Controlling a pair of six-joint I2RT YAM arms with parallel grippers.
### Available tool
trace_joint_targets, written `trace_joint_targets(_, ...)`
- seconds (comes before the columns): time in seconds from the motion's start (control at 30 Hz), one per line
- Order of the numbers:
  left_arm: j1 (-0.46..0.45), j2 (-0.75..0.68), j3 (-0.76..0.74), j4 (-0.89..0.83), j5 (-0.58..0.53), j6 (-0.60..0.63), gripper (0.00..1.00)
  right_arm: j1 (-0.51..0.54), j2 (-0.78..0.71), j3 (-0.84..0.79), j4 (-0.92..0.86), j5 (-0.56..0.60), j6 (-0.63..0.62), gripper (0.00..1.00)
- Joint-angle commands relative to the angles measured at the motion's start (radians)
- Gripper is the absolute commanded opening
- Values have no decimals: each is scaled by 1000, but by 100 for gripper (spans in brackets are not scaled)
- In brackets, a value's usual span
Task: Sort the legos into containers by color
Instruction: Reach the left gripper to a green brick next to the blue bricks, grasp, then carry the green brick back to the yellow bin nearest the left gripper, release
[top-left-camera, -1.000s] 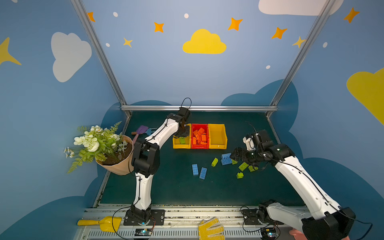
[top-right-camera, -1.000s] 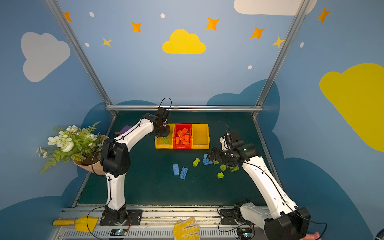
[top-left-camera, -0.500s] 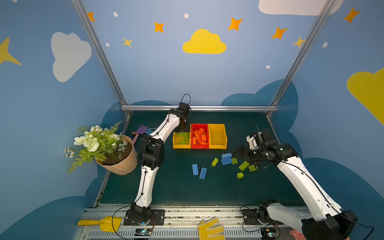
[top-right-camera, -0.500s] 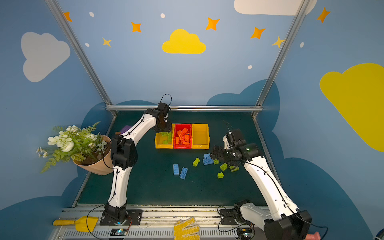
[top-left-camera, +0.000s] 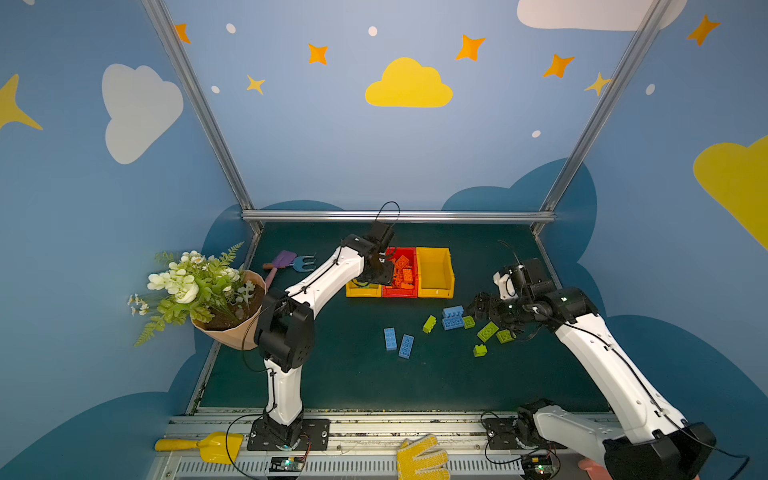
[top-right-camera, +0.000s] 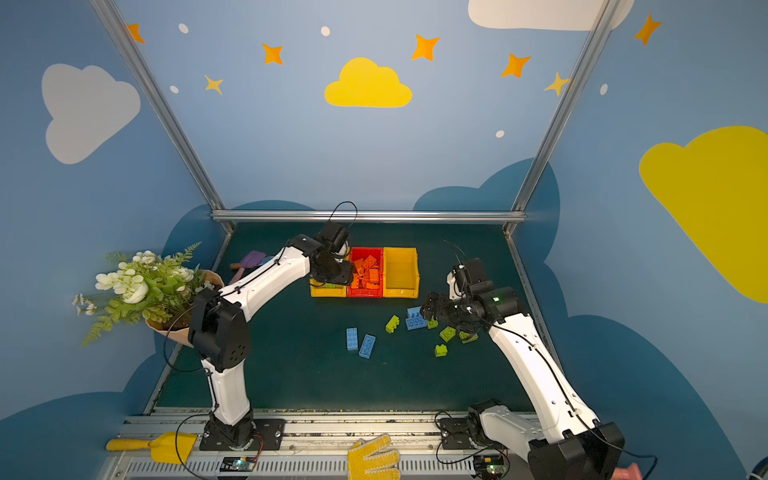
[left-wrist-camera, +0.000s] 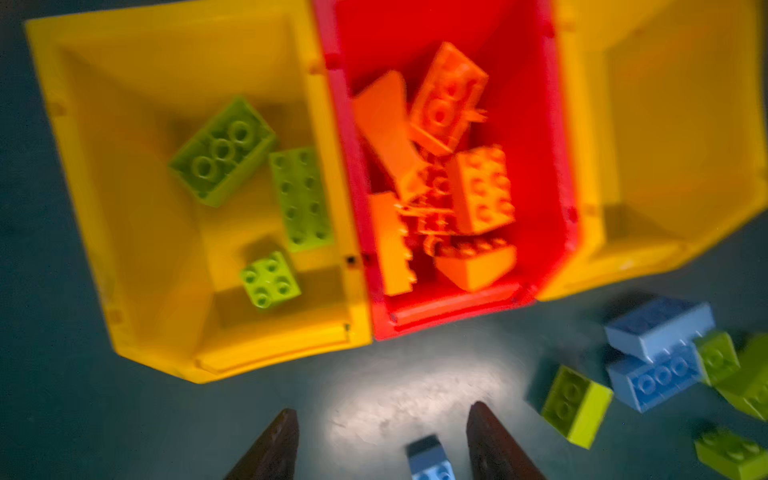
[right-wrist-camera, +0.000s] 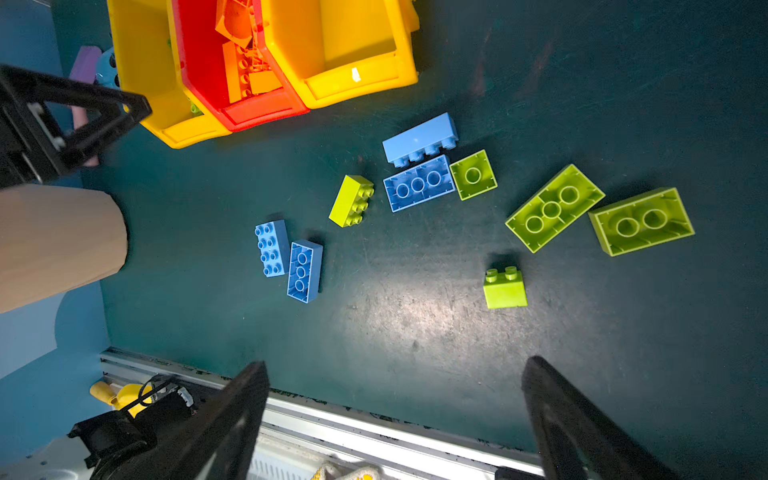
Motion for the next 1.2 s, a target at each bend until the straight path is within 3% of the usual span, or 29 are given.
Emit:
trace_joint_targets(0.0,-104,-45,-91,85,0,-33,63,-2,-61,-24,-39,-5,-5,93)
trace_joint_targets(0.17,-238,-21,-146,132,-15,-121,63,-3,-117,-68,-65,-14,-7,93)
trace_joint_targets(0.4,-360,81,-76,133,-71,-144,63,-9,-195,-101,-119,0,-16,93)
trace_joint_targets(1.0,-370,304,84,93,-106,-130,60,-37,-346,-117,-239,36,-37,93)
trace_joint_targets(1.17,-361,353,106,92,-111,-131,47,-40,-350,-112,-247,36,-37,93)
